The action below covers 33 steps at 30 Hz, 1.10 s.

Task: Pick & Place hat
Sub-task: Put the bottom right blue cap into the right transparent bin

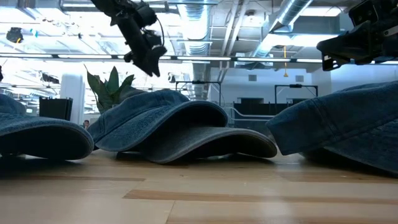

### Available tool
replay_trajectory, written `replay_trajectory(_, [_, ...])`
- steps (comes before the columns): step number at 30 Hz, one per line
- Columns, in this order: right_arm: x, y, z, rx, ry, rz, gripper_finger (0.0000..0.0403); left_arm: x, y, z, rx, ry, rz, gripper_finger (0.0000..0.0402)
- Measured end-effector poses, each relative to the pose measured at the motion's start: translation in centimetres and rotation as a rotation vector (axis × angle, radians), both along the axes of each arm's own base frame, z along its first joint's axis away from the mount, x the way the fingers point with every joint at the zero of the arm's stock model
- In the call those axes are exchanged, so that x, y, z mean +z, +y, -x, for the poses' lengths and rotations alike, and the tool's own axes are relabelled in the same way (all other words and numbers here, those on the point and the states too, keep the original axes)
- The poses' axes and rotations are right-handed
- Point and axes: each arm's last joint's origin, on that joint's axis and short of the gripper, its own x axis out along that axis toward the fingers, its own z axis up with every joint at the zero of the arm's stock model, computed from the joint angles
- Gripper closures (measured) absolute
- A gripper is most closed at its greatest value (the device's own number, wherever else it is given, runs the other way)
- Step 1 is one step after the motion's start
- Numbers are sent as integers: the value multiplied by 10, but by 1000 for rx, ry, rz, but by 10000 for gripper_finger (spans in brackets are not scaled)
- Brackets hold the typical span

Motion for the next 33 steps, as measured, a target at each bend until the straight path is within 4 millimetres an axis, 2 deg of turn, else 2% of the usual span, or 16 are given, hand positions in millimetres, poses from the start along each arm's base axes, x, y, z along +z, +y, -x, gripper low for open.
replay_trajectory(3, [0, 0, 0, 0, 0, 0, 403, 9, -24, -11, -134, -62, 38, 201])
replay_trajectory(8, [0, 0, 0, 0, -1, 0, 403, 16, -75, -44, -336, -127, 85, 211])
replay_trajectory(12, [0, 0, 0, 0, -1, 0, 403, 16, -115, -66, -379, -104, 61, 222])
replay_trajectory(15, [0, 0, 0, 0, -1, 0, 403, 15, -137, -75, -366, -136, 91, 226])
replay_trajectory(18, [0, 0, 0, 0, 0, 0, 403, 14, -152, -78, -320, -174, 163, 227])
replay_trajectory(23, [0, 0, 0, 0, 0, 0, 403, 5, -165, -74, -205, -159, 325, 227])
replay_trajectory(27, [0, 0, 0, 0, 0, -5, 403, 4, -179, -73, -173, -152, 371, 227])
replay_trajectory(30, [0, 0, 0, -3, 12, -77, 403, 3, -188, -70, -148, -144, 389, 227])
replay_trajectory(33, [0, 0, 0, -9, 27, -172, 403, -13, -197, -65, -107, -100, 398, 227])
